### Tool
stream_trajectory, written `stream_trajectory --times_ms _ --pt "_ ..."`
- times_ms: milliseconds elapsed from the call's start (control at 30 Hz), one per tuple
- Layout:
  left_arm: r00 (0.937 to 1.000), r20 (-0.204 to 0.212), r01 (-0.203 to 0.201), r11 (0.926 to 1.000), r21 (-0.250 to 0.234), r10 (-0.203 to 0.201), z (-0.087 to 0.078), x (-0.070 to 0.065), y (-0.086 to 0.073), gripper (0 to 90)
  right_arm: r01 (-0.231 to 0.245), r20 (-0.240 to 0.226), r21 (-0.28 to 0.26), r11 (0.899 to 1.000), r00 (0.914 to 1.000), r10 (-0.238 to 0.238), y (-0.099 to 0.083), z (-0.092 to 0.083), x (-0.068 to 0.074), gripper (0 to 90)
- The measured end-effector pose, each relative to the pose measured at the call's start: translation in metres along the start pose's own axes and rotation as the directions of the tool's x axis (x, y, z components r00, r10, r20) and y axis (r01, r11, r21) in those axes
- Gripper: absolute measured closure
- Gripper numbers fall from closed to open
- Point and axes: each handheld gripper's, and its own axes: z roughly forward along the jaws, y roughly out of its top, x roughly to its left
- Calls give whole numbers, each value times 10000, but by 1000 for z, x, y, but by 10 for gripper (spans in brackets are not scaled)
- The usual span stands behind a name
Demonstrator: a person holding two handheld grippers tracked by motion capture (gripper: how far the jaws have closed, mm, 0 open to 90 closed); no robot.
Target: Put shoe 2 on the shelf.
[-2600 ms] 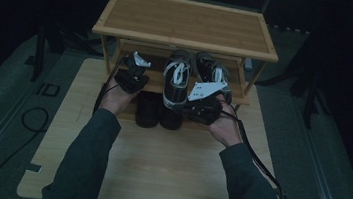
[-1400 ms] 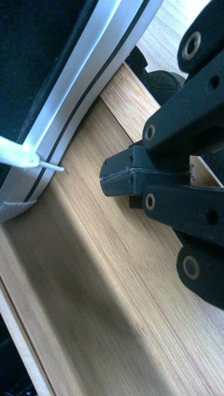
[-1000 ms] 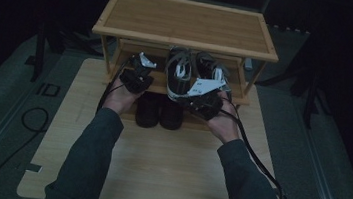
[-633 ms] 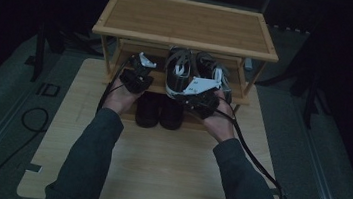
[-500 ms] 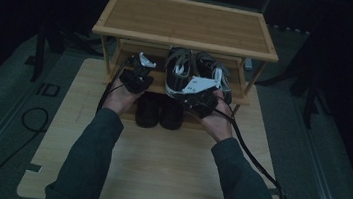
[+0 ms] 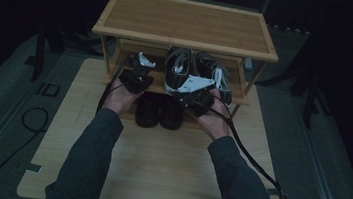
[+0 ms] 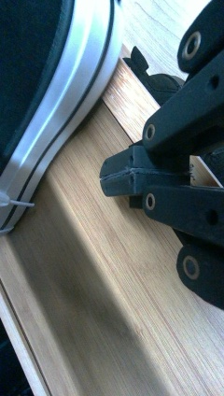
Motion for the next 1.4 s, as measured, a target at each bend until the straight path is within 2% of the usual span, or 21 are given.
stream_trajectory --times_ms 133,233,600,633,733,933,967,1100,1267,1300,1400 --pt "10000 -8 -1 10000 8 1 0 0 0 900 41 -13 23 10000 10000 -41 0 1 0 900" --pt "10000 -20 -27 10000 38 27 0 0 0 900 -65 217 85 9999 9997 63 0 3 -1 900" --pt "10000 36 -10 10000 8 10 0 0 0 900 -191 175 106 9998 9997 189 1 4 -1 900" --pt "10000 53 5 10000 33 -5 0 1 0 900 -295 -13 -108 9995 9996 295 1 -1 -3 900" --pt "9999 92 40 10000 66 -41 -1 2 0 900 -303 -93 -154 9994 9995 302 2 -6 -4 900" --pt "10000 46 11 10000 76 -11 -1 1 1 900 -47 -463 9 10000 9989 47 -1 -19 -7 891" --pt "10000 25 -50 10000 79 50 -1 1 0 900 168 -596 126 9998 9981 -160 -2 -23 -7 879" --pt "10000 -12 -97 9999 59 97 -1 1 0 900 274 -926 236 9993 9954 -251 -7 -32 -7 875" --pt "10000 64 46 10000 -59 -46 -1 2 -1 900 195 -1182 363 9992 9929 -151 -16 -41 -13 872" --pt "10000 63 58 10000 -55 -58 -1 2 -1 900 52 -1334 299 9995 9911 -12 -21 -46 -17 872" --pt "10000 79 43 10000 -31 -42 -1 2 -1 900 -7 -1260 402 9992 9920 58 -25 -50 -19 872"
